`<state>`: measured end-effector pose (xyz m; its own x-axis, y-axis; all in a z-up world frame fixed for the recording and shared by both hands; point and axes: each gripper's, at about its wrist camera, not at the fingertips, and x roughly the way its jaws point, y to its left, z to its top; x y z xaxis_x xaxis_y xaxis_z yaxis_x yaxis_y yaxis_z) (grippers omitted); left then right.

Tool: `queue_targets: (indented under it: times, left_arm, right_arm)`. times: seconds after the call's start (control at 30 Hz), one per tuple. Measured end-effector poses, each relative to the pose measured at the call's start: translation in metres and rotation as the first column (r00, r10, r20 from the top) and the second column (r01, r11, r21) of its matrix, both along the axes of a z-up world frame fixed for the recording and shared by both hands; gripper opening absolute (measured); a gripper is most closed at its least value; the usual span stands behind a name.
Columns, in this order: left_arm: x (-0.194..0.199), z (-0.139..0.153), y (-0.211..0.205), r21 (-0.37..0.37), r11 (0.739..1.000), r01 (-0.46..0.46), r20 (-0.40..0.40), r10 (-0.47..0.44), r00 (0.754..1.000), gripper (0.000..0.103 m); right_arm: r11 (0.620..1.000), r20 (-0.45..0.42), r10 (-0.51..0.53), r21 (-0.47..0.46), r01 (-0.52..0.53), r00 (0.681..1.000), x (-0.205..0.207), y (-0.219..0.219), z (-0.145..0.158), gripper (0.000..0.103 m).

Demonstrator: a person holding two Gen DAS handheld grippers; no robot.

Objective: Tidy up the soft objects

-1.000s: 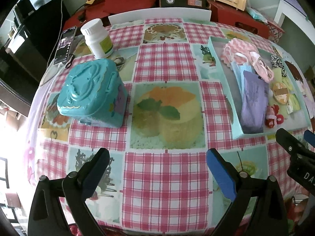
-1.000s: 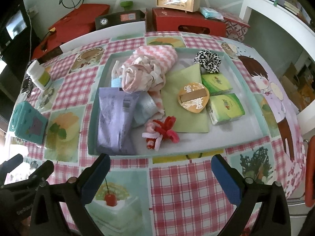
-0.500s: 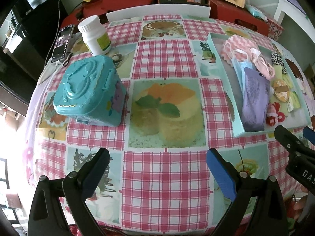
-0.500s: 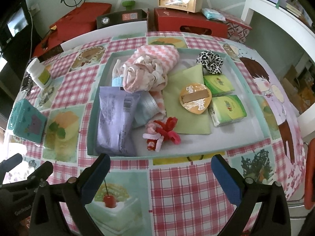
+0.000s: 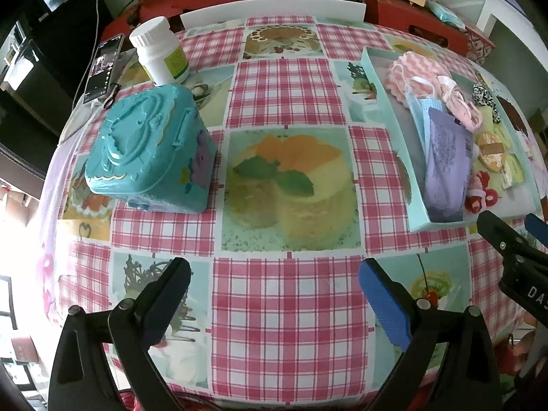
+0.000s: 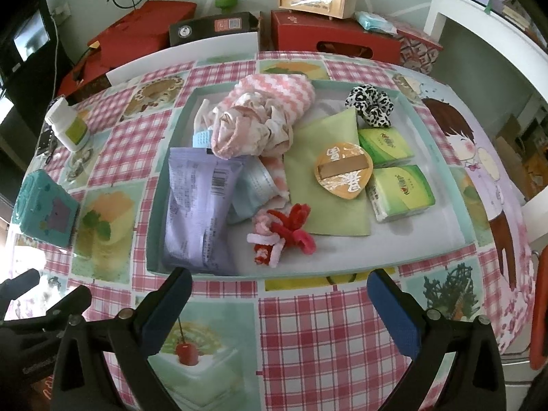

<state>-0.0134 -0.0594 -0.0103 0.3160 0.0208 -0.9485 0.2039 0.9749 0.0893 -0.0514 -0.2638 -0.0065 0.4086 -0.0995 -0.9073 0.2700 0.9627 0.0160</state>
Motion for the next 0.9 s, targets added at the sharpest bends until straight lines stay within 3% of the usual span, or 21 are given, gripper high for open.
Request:
queue_targets:
  times: [0.9]
  left_arm:
    - [0.0015,0.0004,0.003,-0.012,0.999,-0.035,-0.003,0.035,0.999,0.098]
  right_arm:
    - [1.0,-0.014,0.007,0.004,-0.007,1.0,0.0015,0.0027,-0.0061,0.103]
